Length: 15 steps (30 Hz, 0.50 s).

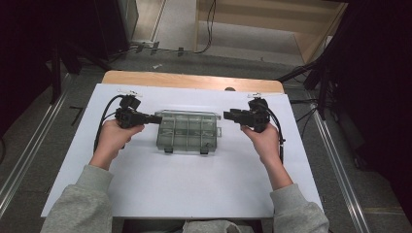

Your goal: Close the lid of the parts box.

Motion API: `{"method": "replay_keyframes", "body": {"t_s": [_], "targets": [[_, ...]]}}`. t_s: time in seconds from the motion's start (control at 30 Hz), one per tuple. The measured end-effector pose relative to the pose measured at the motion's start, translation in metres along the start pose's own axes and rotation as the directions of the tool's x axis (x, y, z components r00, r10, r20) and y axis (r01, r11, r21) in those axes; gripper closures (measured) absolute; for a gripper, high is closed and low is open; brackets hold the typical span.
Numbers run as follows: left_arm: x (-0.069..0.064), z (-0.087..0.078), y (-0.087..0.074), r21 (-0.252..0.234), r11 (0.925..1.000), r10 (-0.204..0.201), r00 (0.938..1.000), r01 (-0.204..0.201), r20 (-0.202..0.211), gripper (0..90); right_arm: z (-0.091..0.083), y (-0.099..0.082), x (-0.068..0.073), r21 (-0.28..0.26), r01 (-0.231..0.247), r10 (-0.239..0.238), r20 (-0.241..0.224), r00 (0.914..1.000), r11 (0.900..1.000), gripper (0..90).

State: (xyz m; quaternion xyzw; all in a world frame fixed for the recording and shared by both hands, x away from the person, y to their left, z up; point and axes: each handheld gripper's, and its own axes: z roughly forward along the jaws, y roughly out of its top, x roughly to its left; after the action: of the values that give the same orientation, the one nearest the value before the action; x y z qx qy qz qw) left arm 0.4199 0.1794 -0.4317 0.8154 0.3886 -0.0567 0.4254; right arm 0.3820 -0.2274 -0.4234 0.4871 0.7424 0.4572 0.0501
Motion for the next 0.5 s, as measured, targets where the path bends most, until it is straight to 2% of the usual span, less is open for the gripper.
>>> {"method": "replay_keyframes", "body": {"t_s": [0.23, 0.5], "targets": [[0.000, -0.007, -0.004, -0.015, 0.9999, -0.006, 1.0000, 0.006, 0.002, 89.3, 0.000, 0.005, 0.000, -0.019, -0.009, 0.008, -0.020, 0.9998, 0.9998, 57.5], [0.001, -0.015, -0.010, -0.015, 0.9999, -0.005, 0.9999, 0.005, -0.012, 87.8, 0.004, 0.010, 0.004, -0.012, 0.012, -0.013, -0.032, 0.9994, 0.9999, 58.6]]}}
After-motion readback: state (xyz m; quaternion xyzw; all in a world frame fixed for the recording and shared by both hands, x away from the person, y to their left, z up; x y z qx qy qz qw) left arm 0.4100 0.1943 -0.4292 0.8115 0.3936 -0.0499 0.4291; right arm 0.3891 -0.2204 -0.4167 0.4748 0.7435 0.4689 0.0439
